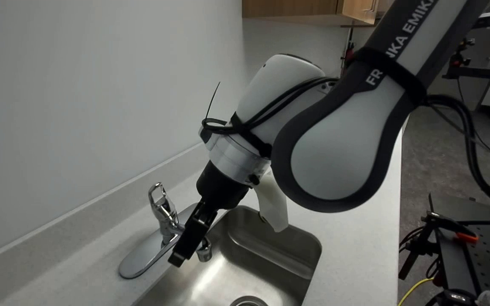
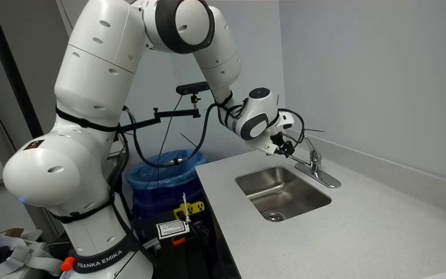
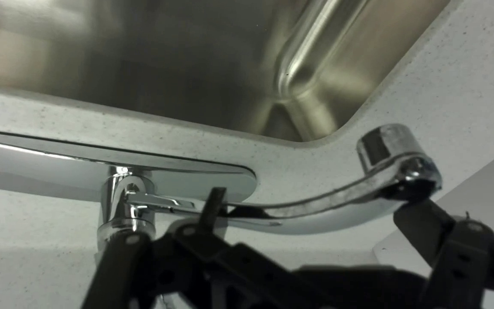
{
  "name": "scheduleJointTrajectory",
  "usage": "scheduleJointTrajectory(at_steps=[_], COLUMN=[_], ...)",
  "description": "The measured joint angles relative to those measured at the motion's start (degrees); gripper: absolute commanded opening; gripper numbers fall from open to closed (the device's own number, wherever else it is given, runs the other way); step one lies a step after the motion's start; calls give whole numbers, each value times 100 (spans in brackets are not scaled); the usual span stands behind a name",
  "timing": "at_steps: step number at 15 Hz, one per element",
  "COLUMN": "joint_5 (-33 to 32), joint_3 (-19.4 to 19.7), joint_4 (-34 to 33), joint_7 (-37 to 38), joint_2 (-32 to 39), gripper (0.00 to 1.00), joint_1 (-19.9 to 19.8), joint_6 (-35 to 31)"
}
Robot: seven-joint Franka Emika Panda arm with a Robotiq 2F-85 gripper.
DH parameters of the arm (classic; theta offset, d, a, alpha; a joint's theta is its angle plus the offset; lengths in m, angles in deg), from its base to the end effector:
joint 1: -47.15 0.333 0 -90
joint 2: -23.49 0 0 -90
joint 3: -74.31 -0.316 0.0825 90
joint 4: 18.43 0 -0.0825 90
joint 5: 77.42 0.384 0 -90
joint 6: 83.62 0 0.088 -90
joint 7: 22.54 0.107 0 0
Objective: Move the faucet spout to the left
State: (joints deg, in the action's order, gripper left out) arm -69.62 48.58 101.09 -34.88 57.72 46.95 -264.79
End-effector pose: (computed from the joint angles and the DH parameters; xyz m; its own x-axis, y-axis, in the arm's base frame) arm 0.5731 0.2443 0.2152 0.8188 0.2741 0.5045 0.4209 -0.8842 -0.2026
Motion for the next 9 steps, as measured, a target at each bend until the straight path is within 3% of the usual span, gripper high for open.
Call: scheduleJointTrajectory(at_steps=[9], joint_5=[-432], joint_3=[-322], joint_4=[-101], joint_7=[8], joint_2=[339], gripper=[100], joint_1=[-394], joint_6=[-240])
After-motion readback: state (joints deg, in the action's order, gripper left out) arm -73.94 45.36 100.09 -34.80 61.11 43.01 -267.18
